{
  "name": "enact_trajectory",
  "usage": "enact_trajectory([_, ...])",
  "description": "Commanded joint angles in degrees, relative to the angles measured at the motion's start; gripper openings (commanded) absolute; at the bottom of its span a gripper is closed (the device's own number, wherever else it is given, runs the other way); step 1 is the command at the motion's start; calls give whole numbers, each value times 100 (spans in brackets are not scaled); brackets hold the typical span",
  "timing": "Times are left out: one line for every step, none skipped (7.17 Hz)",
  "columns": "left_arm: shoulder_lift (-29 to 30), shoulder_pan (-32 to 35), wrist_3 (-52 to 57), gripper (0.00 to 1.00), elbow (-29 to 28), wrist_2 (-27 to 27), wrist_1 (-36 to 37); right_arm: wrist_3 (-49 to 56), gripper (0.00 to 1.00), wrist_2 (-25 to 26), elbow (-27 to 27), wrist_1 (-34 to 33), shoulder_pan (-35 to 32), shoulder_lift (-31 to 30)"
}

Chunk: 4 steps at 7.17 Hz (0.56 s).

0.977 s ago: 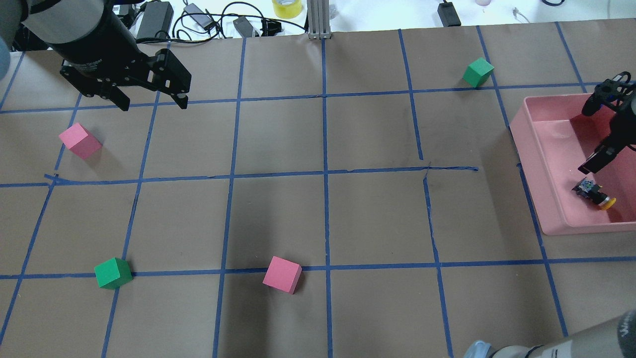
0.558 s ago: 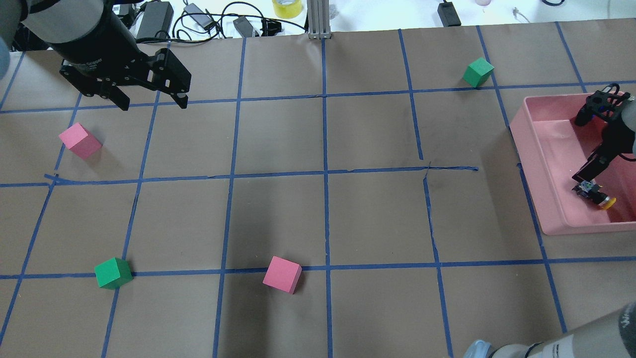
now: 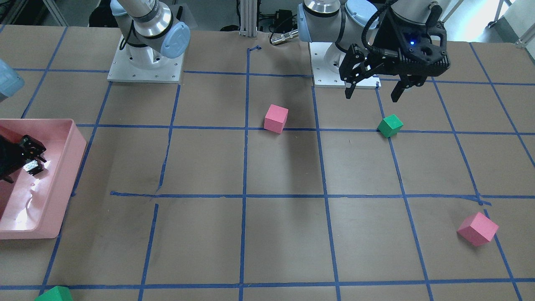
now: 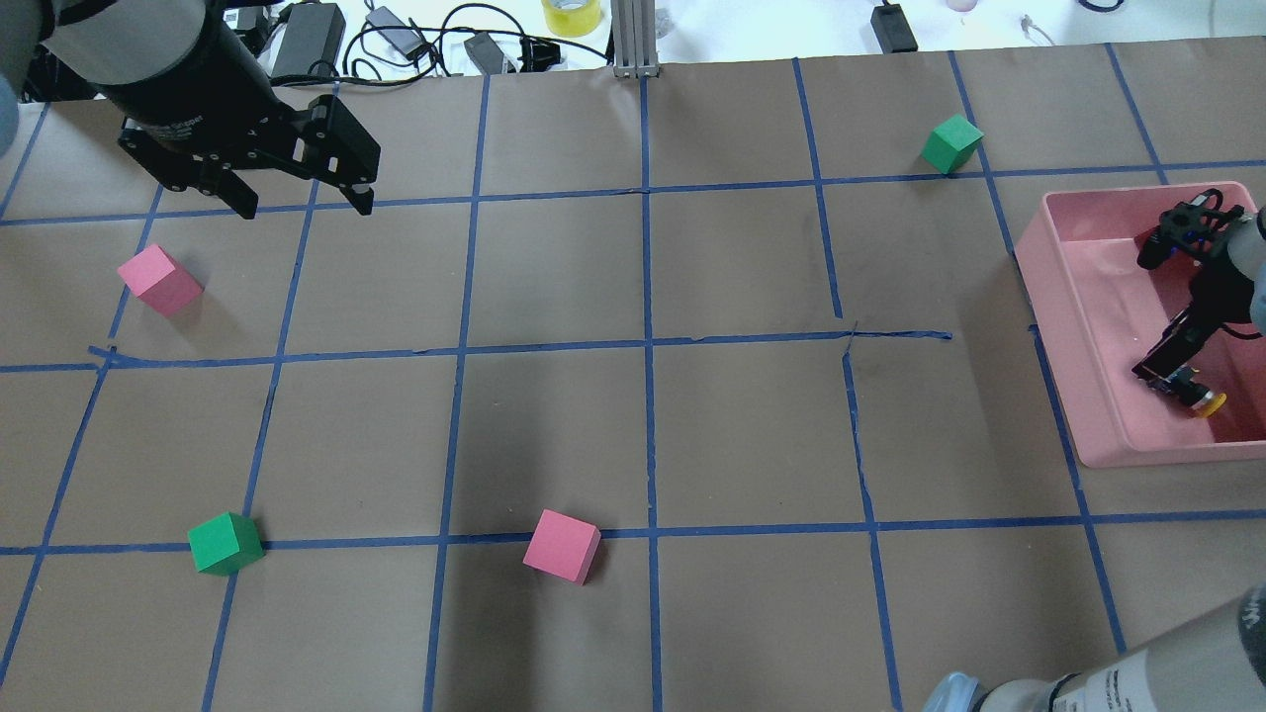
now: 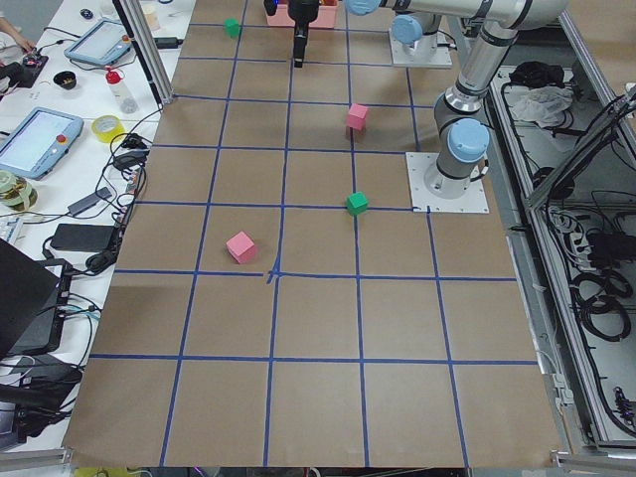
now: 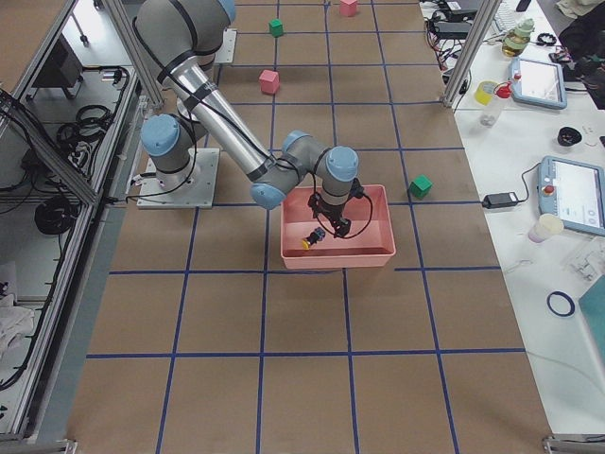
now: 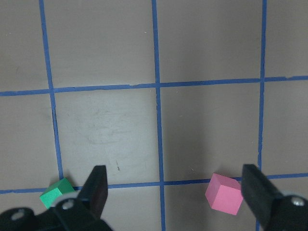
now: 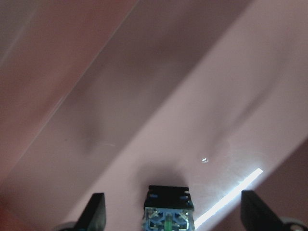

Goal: Align button upright
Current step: 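Close the right gripper on the black-and-yellow button inside the bin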

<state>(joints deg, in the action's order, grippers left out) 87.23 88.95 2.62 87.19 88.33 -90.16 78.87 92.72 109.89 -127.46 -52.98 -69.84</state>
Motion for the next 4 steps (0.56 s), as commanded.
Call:
enact_trajectory([4, 0, -7, 100, 0, 0, 7, -29, 58, 53, 24, -24, 16, 23])
enact_trajectory([4, 0, -7, 100, 0, 0, 7, -38, 37, 114, 24, -16, 16, 23])
enact_trajectory([4, 0, -7, 100, 0, 0, 7, -64, 2, 245, 15, -16, 16, 23])
enact_trajectory([-5, 0, -7, 100, 0, 0, 7, -195, 0, 290, 15, -16, 16, 6])
